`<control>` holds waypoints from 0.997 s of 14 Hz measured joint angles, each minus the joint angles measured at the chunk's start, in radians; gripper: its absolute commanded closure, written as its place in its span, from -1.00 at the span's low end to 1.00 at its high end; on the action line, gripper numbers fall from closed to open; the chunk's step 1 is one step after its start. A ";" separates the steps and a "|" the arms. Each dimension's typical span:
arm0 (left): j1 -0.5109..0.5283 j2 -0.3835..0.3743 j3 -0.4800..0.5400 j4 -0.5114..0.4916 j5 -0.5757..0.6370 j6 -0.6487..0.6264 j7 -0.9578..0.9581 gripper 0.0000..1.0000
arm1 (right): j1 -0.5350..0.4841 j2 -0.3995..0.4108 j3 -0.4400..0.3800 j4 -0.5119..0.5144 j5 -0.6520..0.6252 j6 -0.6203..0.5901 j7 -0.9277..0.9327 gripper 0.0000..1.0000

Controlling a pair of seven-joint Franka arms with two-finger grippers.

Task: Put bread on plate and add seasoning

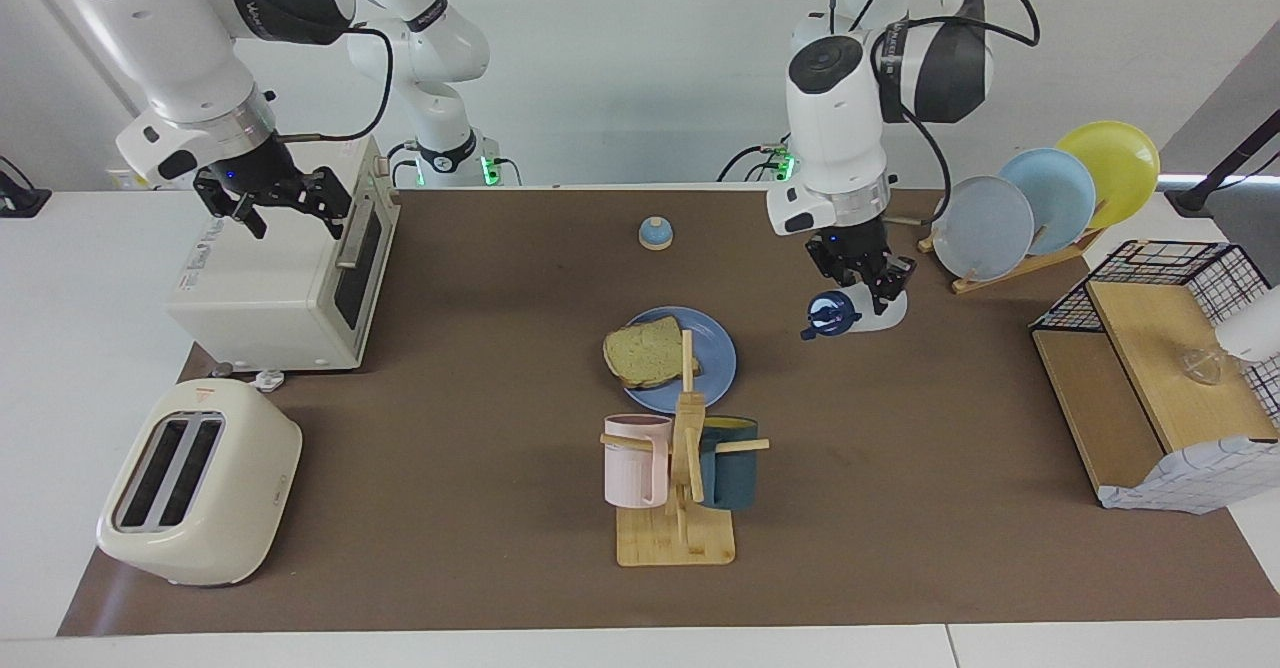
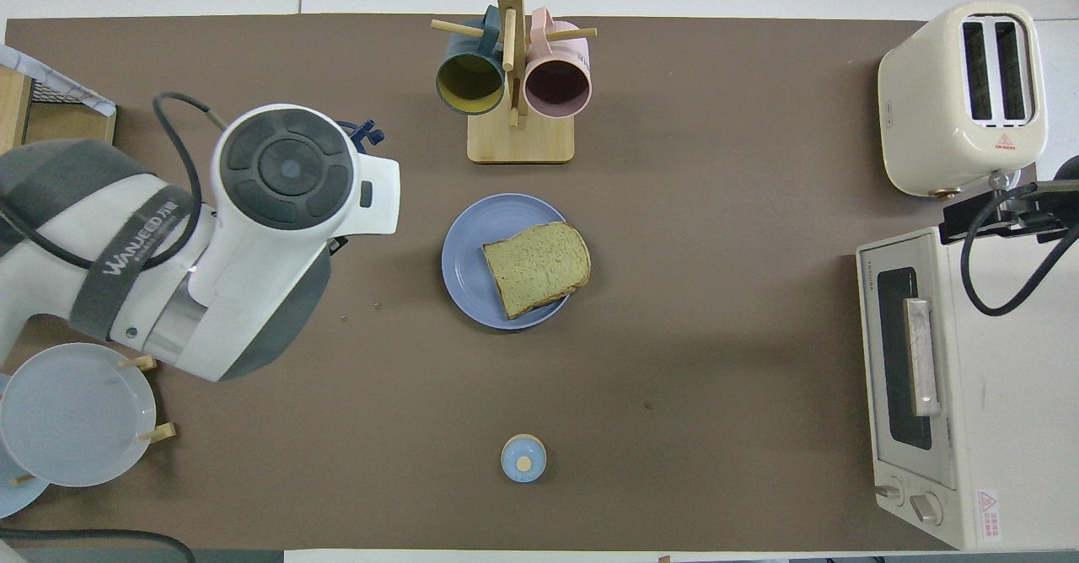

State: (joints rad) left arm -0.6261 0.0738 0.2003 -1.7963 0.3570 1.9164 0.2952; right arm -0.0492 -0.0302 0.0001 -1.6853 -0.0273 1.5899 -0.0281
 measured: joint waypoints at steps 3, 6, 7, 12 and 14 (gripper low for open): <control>0.061 -0.059 0.000 -0.109 -0.073 0.160 -0.024 1.00 | 0.000 0.000 0.000 0.000 0.000 0.000 0.000 -1.00; 0.084 -0.107 0.000 -0.238 -0.086 0.348 -0.130 1.00 | 0.000 0.000 0.000 0.000 0.000 0.000 0.000 -1.00; 0.088 -0.118 0.000 -0.277 -0.087 0.412 -0.173 1.00 | 0.000 0.000 0.000 0.000 0.000 0.000 0.000 -1.00; 0.111 -0.158 0.000 -0.462 -0.088 0.755 -0.420 1.00 | 0.000 0.000 0.000 0.000 0.000 0.000 0.000 -1.00; 0.117 -0.162 0.000 -0.509 -0.088 0.869 -0.495 1.00 | 0.000 0.000 0.000 0.000 0.000 0.000 0.000 -1.00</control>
State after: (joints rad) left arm -0.5091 -0.0887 0.2001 -2.3053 0.2691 2.7854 -0.2001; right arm -0.0492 -0.0301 0.0001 -1.6853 -0.0273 1.5899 -0.0281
